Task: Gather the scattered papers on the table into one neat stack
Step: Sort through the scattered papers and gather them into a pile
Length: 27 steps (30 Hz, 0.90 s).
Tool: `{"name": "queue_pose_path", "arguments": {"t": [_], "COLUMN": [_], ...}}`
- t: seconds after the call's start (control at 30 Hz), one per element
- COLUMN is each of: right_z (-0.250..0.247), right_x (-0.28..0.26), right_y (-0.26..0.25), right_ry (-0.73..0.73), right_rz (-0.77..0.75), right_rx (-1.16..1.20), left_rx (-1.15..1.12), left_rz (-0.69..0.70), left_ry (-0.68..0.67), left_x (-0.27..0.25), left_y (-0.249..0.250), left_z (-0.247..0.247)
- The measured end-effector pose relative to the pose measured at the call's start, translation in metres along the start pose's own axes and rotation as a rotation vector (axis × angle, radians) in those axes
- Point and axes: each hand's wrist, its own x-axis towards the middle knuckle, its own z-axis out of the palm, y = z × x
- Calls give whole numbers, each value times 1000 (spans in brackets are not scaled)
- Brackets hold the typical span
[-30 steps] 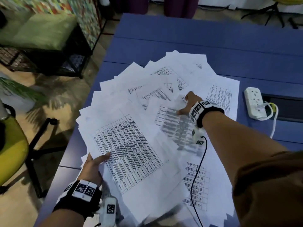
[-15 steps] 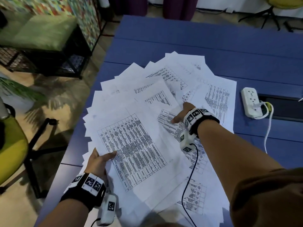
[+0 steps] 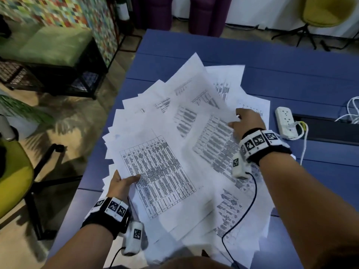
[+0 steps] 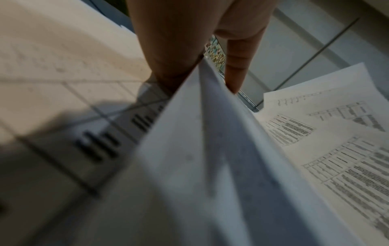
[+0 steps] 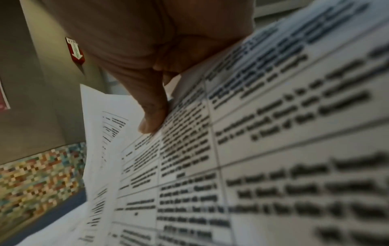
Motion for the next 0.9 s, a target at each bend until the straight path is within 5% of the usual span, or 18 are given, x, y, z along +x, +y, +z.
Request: {"name": "queue_pose_path", "arguments": {"t": [0.33,0.73,0.9], "right_z": [-88,-179,-118], "right_x": [-40,-71,-60], "right_y": [-35,-70,-42], "right_ry": [341,636,416], "right_rz": [-199,-531,-195], "right_rx": [120,778,785], "left_rx": [119,211,247], "left_rz": [36,-25,-60], "left_ry": [-53,-68,-104], "left_x": [-10,5,-11], "left_y": [-1,-3,14], "left_z": [26,23,36]}}
